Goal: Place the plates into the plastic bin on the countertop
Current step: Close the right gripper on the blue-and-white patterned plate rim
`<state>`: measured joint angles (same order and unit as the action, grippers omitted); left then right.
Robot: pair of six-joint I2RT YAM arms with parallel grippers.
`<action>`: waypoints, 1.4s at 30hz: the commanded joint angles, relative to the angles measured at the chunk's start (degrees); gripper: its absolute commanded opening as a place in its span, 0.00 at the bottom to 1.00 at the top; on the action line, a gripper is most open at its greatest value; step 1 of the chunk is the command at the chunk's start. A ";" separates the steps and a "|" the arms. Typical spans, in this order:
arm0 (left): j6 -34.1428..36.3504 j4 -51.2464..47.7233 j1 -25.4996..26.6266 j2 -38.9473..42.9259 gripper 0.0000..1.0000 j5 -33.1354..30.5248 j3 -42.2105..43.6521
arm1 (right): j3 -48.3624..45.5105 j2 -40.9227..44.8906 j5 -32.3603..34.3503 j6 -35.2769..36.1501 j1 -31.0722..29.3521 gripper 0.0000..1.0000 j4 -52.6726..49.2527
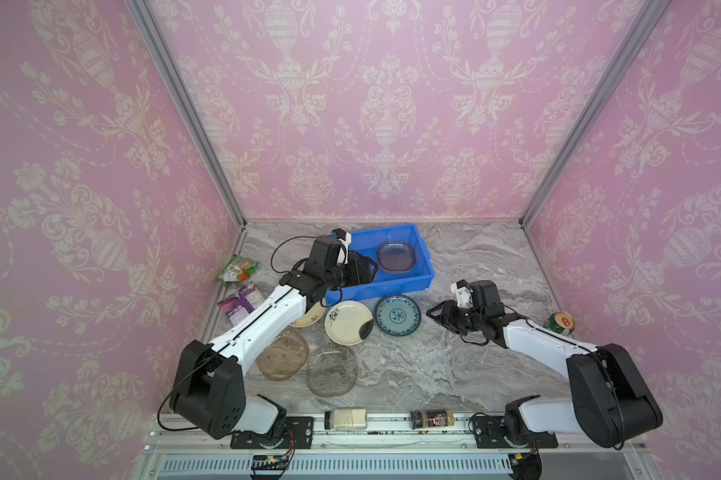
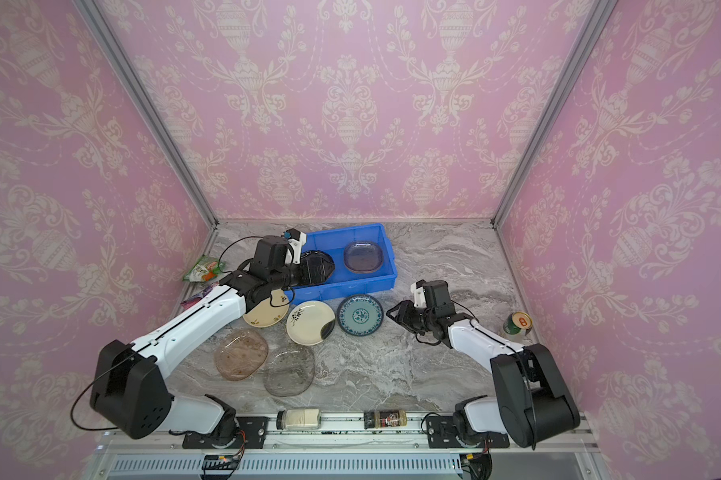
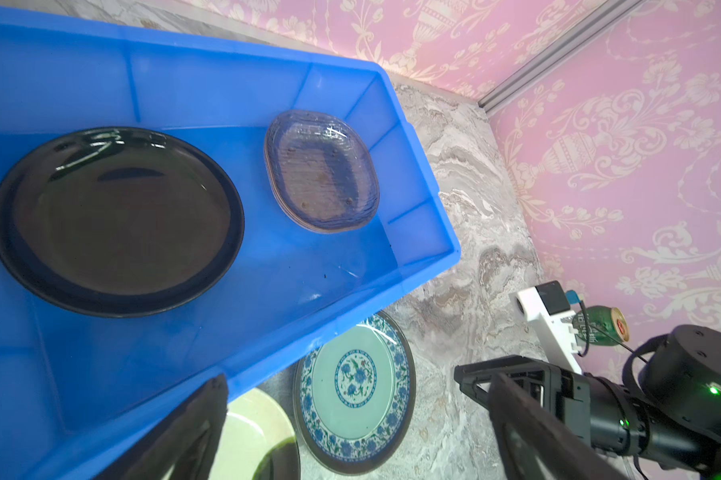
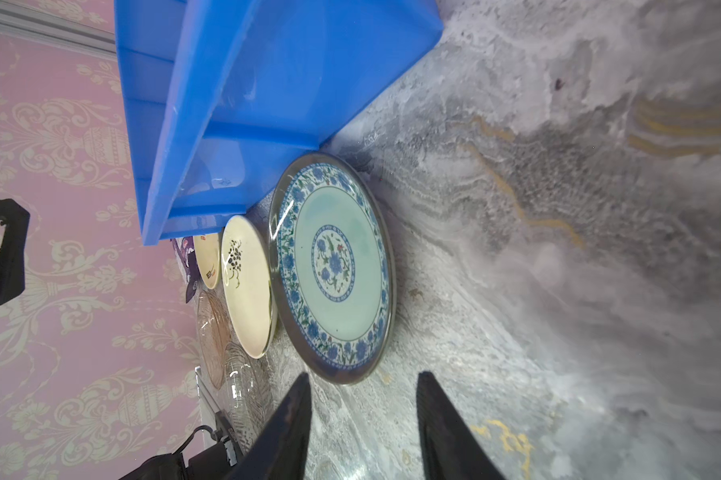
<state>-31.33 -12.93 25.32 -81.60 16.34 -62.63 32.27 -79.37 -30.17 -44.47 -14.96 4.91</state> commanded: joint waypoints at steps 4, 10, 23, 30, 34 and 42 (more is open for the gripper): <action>-0.61 2.27 0.17 1.82 0.99 3.46 4.22 | -1.09 -5.82 0.47 -3.42 -2.33 0.41 9.30; -0.36 3.53 0.17 2.24 0.99 2.84 5.77 | -0.17 -11.18 0.47 -5.03 -3.41 0.41 12.48; 0.14 4.14 0.17 1.67 0.99 3.55 6.47 | -1.08 -17.44 0.18 -7.65 -3.58 0.33 18.82; 0.31 3.70 0.17 0.56 0.99 3.92 6.00 | -1.81 -19.31 -0.15 -8.53 -3.63 0.25 21.71; 0.48 3.59 0.16 0.05 0.99 4.12 5.72 | -2.47 -19.31 -0.24 -8.80 -3.58 0.21 22.36; 0.95 3.25 0.17 -0.53 0.99 3.96 5.18 | -2.57 -18.45 0.01 -8.37 -3.61 0.15 21.25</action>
<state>-31.33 -9.89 25.32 -81.45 19.22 -57.06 30.87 -97.67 -31.05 -52.77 -18.15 28.86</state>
